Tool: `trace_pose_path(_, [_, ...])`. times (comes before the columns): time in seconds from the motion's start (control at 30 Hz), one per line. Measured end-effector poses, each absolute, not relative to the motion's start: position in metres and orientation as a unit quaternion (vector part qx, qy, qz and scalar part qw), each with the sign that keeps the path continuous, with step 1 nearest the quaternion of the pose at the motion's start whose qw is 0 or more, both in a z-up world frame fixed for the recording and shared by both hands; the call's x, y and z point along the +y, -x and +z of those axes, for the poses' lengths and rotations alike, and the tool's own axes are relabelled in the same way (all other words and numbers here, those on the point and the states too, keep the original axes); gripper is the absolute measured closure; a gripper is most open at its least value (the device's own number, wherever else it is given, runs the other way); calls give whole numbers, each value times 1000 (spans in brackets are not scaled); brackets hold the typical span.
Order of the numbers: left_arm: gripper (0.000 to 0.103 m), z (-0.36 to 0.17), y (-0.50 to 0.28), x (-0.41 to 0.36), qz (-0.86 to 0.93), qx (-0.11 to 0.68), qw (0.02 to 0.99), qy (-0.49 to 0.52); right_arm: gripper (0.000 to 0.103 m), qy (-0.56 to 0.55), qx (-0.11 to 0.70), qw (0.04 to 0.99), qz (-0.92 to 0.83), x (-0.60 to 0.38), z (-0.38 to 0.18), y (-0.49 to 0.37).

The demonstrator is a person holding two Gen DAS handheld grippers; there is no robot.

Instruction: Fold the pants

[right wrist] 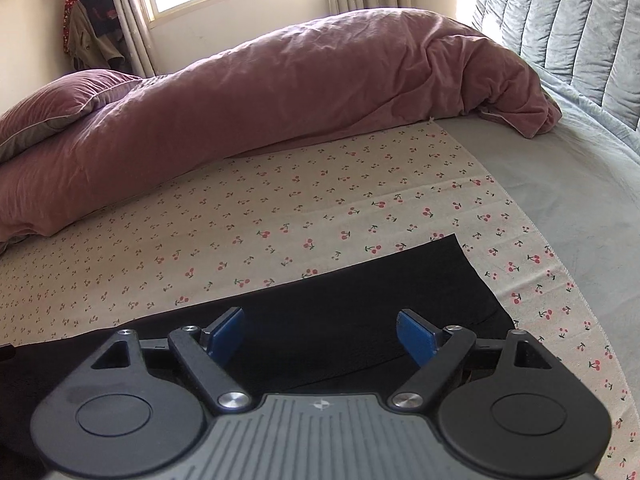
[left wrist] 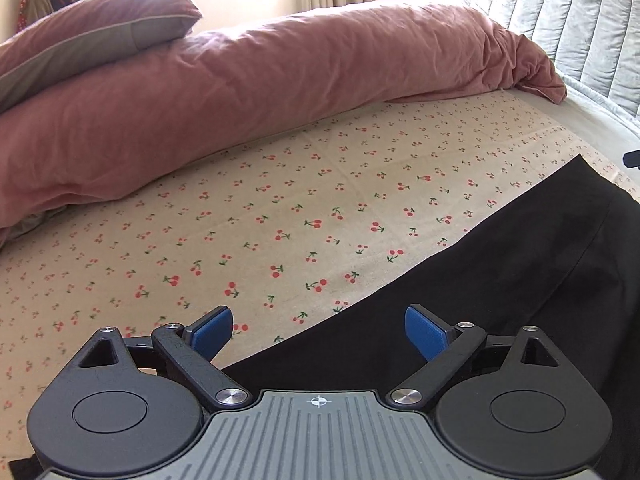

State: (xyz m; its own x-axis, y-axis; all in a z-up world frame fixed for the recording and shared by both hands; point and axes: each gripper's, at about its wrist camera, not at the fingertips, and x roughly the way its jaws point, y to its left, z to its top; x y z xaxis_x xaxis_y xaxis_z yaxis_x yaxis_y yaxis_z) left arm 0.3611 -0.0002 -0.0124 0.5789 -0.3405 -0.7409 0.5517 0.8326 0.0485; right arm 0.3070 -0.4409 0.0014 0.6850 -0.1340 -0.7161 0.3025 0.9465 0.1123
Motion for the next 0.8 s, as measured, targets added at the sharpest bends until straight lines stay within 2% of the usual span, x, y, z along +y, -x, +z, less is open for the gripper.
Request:
trace_pose_path(0.2, [16, -53, -383, -14, -313, 391, 854, -139, 21, -132, 399, 892, -166, -463, -44, -347])
trace_pose_path(0.4, [30, -73, -395, -13, -343, 395, 842, -131, 22, -135, 394, 884, -214, -486, -71, -379])
trace_pose_path(0.5, [42, -75, -393, -10, -357, 384, 843, -119, 22, -140, 384, 888, -210, -489, -83, -390])
trace_pose_path(0.57, [60, -75, -390, -9, -361, 376, 845, -121, 21, -132, 382, 891, -206, -486, -92, -396])
trace_pose_path(0.6, [65, -76, -388, -9, -362, 373, 846, -119, 18, -121, 378, 894, -208, -483, -97, -399])
trace_pose_path(0.67, [86, -76, -385, -9, -361, 369, 849, -112, 21, -93, 364, 899, -225, -476, -105, -402])
trace_pose_path(0.7, [91, -77, -383, -10, -354, 365, 854, -110, 27, -83, 355, 901, -234, -472, -107, -403])
trace_pose_path(0.73, [99, -77, -381, -11, -346, 363, 859, -108, 40, -77, 347, 904, -237, -469, -108, -402])
trace_pose_path(0.77, [102, -77, -378, -12, -339, 360, 862, -106, 50, -65, 340, 908, -237, -466, -108, -401])
trace_pose_path(0.8, [103, -77, -375, -14, -332, 356, 867, -108, 71, -48, 337, 911, -233, -463, -107, -401])
